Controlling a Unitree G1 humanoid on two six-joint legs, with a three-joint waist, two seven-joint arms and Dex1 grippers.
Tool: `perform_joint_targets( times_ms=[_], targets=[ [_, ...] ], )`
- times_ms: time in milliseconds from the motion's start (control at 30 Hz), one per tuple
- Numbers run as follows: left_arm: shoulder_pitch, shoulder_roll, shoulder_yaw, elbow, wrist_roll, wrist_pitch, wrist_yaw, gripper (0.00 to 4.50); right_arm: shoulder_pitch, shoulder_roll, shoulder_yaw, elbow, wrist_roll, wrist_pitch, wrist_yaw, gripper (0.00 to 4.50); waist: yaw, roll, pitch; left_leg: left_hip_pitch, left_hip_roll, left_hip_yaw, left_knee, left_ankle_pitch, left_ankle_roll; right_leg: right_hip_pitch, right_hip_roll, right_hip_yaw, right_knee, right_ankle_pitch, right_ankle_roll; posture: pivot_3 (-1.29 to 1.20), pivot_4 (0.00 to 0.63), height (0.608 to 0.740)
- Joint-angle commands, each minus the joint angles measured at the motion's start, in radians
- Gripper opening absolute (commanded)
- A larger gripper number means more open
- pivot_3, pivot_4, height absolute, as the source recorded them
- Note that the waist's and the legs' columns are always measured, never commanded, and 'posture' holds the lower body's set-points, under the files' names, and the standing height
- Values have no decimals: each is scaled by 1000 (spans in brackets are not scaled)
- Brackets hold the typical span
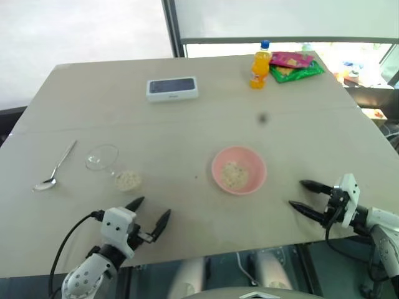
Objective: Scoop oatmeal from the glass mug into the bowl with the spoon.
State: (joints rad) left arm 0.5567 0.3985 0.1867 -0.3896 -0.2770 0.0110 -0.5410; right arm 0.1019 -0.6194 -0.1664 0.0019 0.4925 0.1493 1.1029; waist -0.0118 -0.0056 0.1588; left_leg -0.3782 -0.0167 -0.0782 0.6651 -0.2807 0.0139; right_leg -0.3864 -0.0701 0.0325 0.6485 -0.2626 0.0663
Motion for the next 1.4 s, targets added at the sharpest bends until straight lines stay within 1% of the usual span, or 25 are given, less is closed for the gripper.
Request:
perform_joint_targets(
  times_ms=[33, 100, 200, 300, 400, 500, 600, 733, 833, 967, 1067, 1167, 1267, 1400],
  targets=[
    [30, 5, 19, 18, -11, 4, -13, 4480, -1, 1, 7, -6, 11, 5, 22, 4500, 0, 0, 0, 0, 0, 0, 0, 0, 0, 0, 0, 0, 0, 0, 0, 0, 150, 740],
    [40, 13, 35, 16, -25, 4, -25, 4480, -1, -6, 8, -43, 31, 15, 39, 4500, 0, 1, 1, 0, 0, 0, 0, 0, 0, 0, 0, 0, 0, 0, 0, 0, 150, 740],
    [52, 38, 75, 16, -78, 15, -68, 4480, 8, -44, 15, -120, 67, 67, 81, 4500, -1, 3, 3, -1, 0, 0, 0, 0, 0, -1, 0, 0, 0, 0, 0, 0, 150, 740],
    [49, 78, 152, 4, -166, 34, -121, 4480, -16, -73, -7, -217, 148, 142, 92, 4500, 0, 4, 5, -2, 0, 0, -1, 0, 0, -2, 0, 0, 0, 0, 0, 0, 150, 740],
    [35, 123, 235, 1, -242, 57, -171, 4480, -57, -125, -25, -301, 238, 249, 94, 4500, 1, 2, 9, -3, 1, -2, 0, 0, 0, -2, 0, -2, 0, 0, 0, 0, 150, 740],
    [-25, 173, 331, 22, -323, 99, -186, 4480, -105, -156, -44, -349, 297, 289, 100, 4500, 4, 1, 10, -3, 0, -3, 0, 0, 0, -2, 0, -4, -1, 0, 0, 0, 150, 740],
    [-100, 244, 415, 98, -352, 147, -196, 4480, -158, -191, -73, -343, 333, 310, 127, 4500, 10, 0, 10, -5, 0, -7, 0, 0, 0, -3, 0, -8, -2, 1, 2, 0, 150, 740],
    [-158, 363, 464, 194, -317, 250, -194, 4480, -252, -196, -105, -290, 327, 257, 166, 4500, 5, 0, 12, -6, -1, -7, -1, 0, 0, -3, 0, -8, -3, 2, 3, 0, 150, 740],
    [-206, 430, 500, 246, -324, 323, -192, 4480, -278, -225, -108, -272, 297, 213, 236, 4500, 2, 0, 12, -6, -2, -7, -1, 0, 0, -3, 0, -8, -3, 2, 3, 0, 150, 740],
    [-271, 506, 553, 357, -317, 367, -219, 4480, -294, -251, -127, -273, 315, 222, 255, 4500, 1, -1, 13, -6, -2, -7, -3, 0, 0, -3, 0, -8, -4, 2, 3, 0, 150, 740],
    [-293, 538, 571, 414, -310, 388, -248, 4480, -297, -263, -140, -263, 315, 218, 269, 4500, 1, -1, 13, -6, -2, -7, -5, 0, 0, -4, -1, -8, -4, 2, 3, 0, 150, 740],
    [-326, 569, 567, 518, -270, 368, -263, 4480, -320, -284, -161, -240, 320, 228, 271, 4500, 0, -1, 13, -6, -2, -5, -7, 0, 0, -6, -2, -6, -4, 2, 3, 0, 150, 740],
    [-366, 593, 535, 624, -207, 322, -273, 4480, -346, -301, -170, -199, 308, 221, 284, 4500, 0, -1, 13, -6, -2, -5, -9, 0, 0, -7, -2, -5, -4, 2, 3, 0, 150, 740],
    [-438, 616, 503, 726, -168, 296, -286, 4480, -371, -326, -182, -157, 303, 224, 290, 4500, 2, -1, 14, -6, -2, -5, -12, 0, -1, -9, -3, -5, -4, 3, 3, 0, 150, 740]
  ],
)
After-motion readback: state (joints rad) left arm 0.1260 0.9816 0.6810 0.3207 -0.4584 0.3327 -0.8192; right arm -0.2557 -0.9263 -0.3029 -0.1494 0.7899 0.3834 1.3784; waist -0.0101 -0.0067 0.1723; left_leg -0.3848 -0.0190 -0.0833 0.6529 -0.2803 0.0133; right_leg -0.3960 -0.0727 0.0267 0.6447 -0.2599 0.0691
